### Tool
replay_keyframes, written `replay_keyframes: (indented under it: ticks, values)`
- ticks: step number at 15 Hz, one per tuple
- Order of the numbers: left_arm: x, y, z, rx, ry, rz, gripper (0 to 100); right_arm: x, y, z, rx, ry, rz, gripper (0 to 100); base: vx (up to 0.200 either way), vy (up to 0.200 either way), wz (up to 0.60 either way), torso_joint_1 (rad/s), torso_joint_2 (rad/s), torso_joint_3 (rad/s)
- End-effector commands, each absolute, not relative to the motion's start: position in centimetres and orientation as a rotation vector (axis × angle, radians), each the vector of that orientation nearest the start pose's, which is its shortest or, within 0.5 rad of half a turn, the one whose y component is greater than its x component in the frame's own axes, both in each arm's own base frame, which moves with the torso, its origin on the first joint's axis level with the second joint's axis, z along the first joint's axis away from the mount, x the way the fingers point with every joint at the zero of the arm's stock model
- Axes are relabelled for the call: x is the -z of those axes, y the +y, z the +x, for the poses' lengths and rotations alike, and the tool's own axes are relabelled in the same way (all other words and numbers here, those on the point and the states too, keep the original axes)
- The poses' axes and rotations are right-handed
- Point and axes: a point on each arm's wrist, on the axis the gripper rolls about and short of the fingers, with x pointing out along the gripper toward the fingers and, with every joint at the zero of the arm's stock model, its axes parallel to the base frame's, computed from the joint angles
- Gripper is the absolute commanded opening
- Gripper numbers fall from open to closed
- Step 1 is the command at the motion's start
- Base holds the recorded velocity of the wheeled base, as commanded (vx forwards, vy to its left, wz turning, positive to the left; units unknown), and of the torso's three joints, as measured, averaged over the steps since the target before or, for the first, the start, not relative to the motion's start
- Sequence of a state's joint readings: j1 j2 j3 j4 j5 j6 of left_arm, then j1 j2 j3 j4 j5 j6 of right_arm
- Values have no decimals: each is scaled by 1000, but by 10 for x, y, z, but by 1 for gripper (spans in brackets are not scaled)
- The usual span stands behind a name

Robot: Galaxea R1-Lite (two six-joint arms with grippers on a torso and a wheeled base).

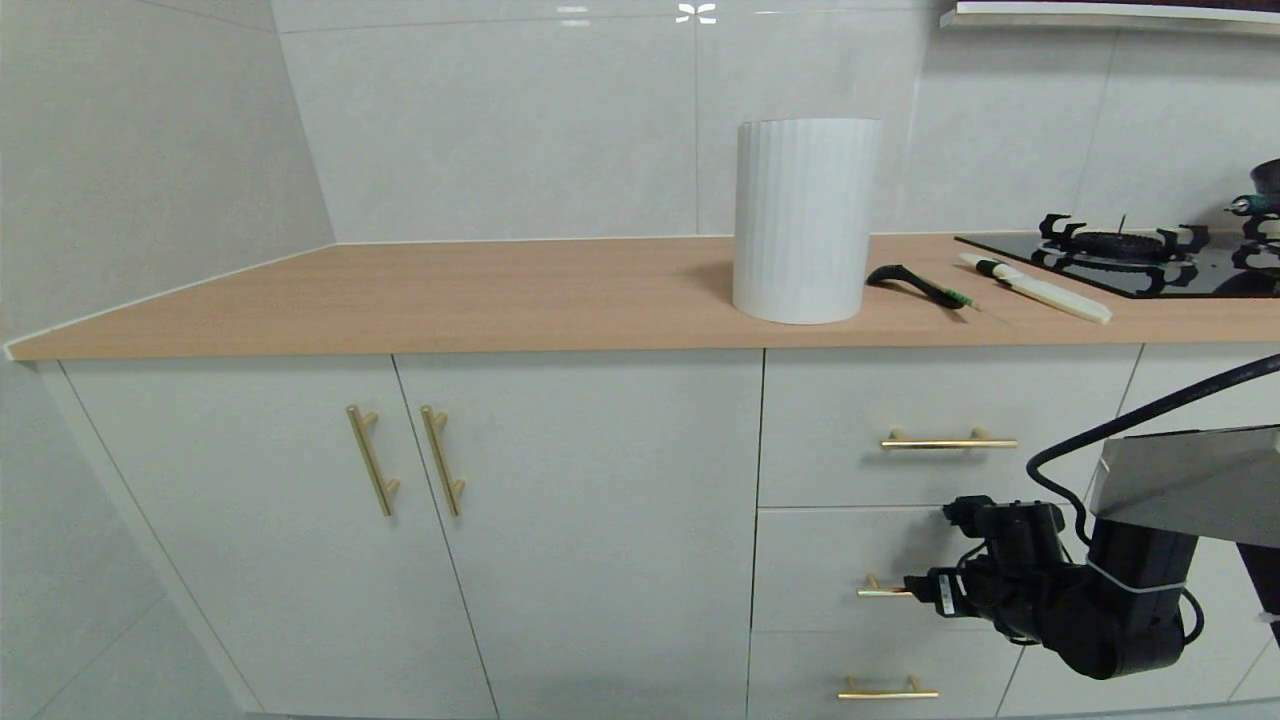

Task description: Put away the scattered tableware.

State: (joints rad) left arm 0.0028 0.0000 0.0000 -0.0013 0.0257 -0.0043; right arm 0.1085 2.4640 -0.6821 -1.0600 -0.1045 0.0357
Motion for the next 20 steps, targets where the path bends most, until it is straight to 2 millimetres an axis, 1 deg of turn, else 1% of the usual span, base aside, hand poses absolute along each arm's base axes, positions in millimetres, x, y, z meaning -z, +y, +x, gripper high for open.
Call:
replay_keyframes:
  ticks: [1,6,20]
  values:
    - [-76,1,-23,-29,-2,-5,100,69,35,349,21,716,-48,100,0,0,0,0,0,0]
    - [-76,1,-23,-29,-2,-5,100,72,36,353,26,714,-49,100,0,0,0,0,0,0]
    - [-76,1,-23,-29,-2,-5,100,75,36,347,36,776,-73,100,0,0,0,0,0,0]
